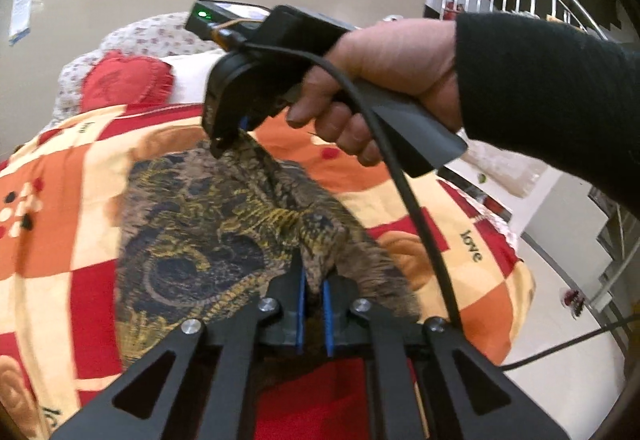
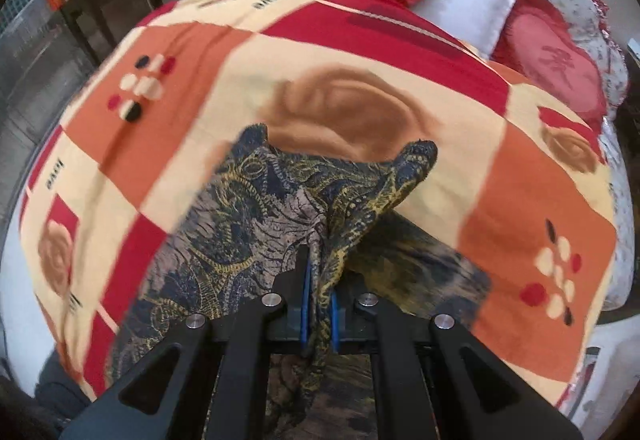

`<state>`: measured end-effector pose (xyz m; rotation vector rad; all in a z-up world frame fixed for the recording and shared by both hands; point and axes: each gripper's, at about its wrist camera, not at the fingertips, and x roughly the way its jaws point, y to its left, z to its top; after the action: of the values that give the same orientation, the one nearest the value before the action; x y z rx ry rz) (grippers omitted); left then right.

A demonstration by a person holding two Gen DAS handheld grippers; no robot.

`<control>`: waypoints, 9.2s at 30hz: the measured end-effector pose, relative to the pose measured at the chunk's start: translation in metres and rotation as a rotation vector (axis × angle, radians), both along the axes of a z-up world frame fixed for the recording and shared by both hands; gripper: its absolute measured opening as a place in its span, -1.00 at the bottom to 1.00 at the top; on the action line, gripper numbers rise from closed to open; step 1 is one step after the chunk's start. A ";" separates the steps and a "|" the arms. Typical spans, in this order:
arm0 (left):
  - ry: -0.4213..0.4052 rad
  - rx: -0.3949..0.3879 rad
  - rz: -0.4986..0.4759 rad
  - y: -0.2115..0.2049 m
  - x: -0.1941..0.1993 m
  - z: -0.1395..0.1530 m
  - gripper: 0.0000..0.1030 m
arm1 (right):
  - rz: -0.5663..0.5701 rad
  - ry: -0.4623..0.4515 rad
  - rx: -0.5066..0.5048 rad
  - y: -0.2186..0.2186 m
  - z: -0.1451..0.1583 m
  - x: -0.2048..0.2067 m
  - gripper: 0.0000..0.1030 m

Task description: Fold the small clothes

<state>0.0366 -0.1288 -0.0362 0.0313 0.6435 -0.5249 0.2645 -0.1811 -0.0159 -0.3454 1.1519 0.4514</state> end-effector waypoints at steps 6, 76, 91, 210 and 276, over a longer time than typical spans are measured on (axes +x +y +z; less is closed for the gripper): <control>0.037 -0.011 -0.031 -0.023 0.012 -0.009 -0.90 | 0.030 -0.014 -0.068 -0.022 -0.006 -0.001 -0.83; 0.262 0.037 0.418 0.019 0.234 -0.072 0.18 | -0.699 -0.197 0.339 -0.122 -0.082 -0.024 -0.58; 0.247 0.068 0.432 0.014 0.237 -0.072 0.21 | -0.704 -0.208 0.318 -0.124 -0.085 -0.020 -0.53; 0.463 -0.196 0.436 0.270 0.159 -0.050 0.10 | -0.405 0.122 0.722 -0.008 -0.080 -0.048 -0.40; 0.309 0.016 0.533 0.196 0.248 -0.074 0.09 | -0.579 -0.175 0.188 0.063 -0.061 0.018 -0.68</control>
<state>0.2844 0.0670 -0.1103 -0.2057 0.9199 -0.0061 0.2822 -0.1186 -0.0765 0.1160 0.9747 0.0167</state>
